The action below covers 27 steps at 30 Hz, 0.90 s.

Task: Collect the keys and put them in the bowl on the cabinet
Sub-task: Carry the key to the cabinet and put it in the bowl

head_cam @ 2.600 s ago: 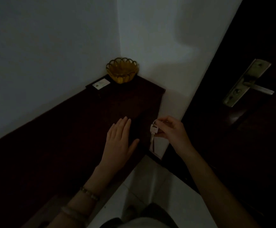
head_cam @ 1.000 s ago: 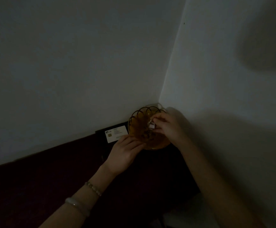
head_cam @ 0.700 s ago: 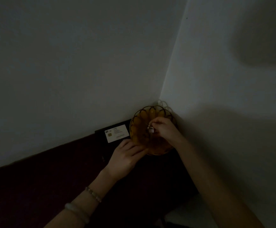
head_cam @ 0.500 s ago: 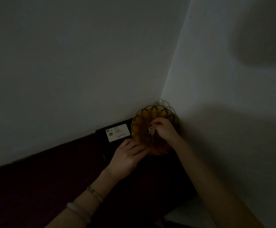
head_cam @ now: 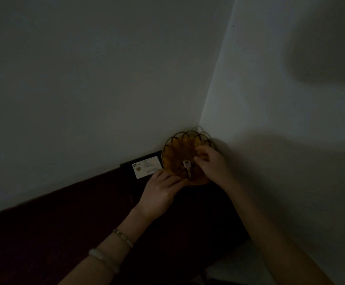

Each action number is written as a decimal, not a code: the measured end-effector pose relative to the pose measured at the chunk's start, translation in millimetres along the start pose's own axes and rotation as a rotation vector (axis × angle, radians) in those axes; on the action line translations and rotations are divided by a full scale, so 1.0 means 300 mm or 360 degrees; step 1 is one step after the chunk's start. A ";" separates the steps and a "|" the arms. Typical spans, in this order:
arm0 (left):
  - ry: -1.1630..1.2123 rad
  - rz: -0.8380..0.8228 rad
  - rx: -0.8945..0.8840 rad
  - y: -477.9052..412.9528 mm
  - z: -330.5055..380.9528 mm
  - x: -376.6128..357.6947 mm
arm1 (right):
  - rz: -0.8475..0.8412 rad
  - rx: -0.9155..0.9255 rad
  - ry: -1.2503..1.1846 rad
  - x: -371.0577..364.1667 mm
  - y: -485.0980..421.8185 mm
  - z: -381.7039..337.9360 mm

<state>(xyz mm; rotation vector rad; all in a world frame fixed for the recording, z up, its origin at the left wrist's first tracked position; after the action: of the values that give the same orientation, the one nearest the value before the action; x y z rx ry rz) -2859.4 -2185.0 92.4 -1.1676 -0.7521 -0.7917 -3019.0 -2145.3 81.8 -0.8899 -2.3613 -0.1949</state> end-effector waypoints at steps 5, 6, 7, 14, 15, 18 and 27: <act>-0.0023 -0.0018 0.0099 -0.020 -0.023 0.003 | -0.0119 0.0214 0.0130 0.027 0.129 -0.062; -0.0030 -0.0030 0.0103 -0.021 -0.022 0.005 | -0.0106 0.0271 0.0218 0.036 0.158 -0.077; -0.0038 -0.0040 0.0107 -0.020 -0.019 0.006 | -0.0096 0.0316 0.0300 0.042 0.186 -0.091; -0.0221 -0.0218 0.0391 0.024 -0.002 0.007 | -0.0079 0.0451 0.1077 0.059 0.349 -0.156; -0.0246 -0.0240 0.0423 0.036 0.005 0.014 | -0.0078 0.0441 0.1139 0.057 0.368 -0.163; -0.0257 -0.0204 0.0419 0.070 0.045 0.051 | -0.0047 0.0391 0.1209 0.052 0.426 -0.184; -0.0014 -0.0050 0.0056 0.083 0.323 0.111 | 0.0320 0.0194 0.1120 0.184 0.690 -0.207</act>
<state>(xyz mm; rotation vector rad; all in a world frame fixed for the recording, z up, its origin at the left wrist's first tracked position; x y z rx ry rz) -2830.5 -2090.7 129.9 -1.1310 -0.7902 -0.7967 -2889.1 -1977.1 149.6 -0.8225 -1.6080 -0.2332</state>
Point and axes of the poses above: each hand's wrist, its own y-axis away from the middle knuckle, its own x-axis out of the back of the hand, z = x × y, the point moved 7 cm from there along -y, towards the middle knuckle, and after that the axes turned 8 degrees about x, right-handed, at the moved point
